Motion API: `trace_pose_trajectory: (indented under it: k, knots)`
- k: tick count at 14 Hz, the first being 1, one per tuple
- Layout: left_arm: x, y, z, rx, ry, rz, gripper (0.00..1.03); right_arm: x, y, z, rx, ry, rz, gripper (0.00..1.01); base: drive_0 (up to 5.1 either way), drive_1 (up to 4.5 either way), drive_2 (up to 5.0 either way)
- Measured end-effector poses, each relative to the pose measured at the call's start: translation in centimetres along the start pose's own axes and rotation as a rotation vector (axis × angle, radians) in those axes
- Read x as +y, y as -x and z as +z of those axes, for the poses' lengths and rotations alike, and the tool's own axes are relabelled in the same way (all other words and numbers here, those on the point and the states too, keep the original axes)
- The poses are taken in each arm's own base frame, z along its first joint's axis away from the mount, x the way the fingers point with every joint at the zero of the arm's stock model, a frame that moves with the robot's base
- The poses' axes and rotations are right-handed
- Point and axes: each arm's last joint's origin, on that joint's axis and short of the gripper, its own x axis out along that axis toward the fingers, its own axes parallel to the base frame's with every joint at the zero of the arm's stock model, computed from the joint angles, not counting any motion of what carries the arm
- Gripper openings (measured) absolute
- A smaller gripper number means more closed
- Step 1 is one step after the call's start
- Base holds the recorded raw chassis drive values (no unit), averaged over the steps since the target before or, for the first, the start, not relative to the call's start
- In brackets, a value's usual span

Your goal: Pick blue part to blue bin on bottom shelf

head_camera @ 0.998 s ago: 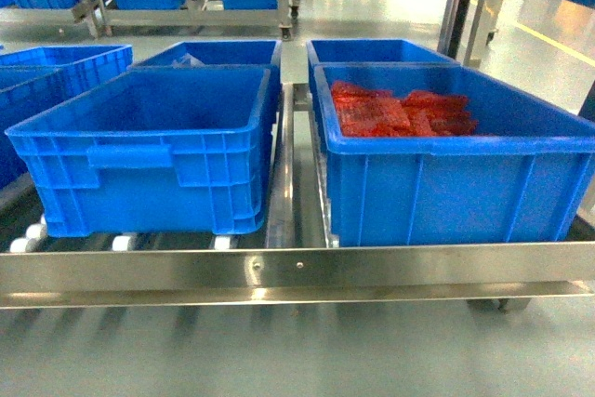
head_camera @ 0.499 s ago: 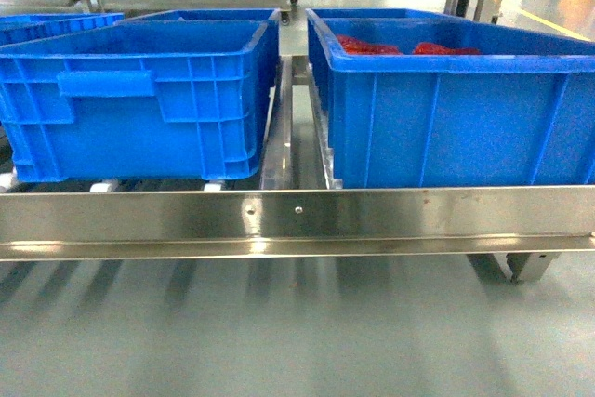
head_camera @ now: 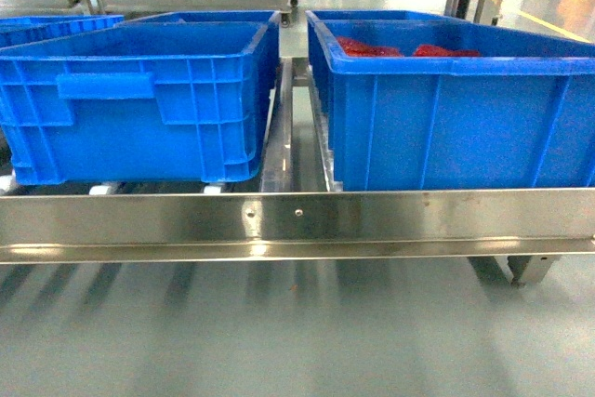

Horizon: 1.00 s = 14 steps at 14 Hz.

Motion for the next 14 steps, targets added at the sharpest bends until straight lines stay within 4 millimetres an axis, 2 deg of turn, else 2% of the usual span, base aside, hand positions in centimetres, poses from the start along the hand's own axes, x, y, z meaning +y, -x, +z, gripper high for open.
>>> trace_pose_trajectory:
  k: [14]
  knots:
    - [-0.01,0.0,0.0,0.001,0.0,-0.003,0.44,0.0,0.0,0.02,-0.002,0.0,0.0,0.98,0.0,4.15,-4.2]
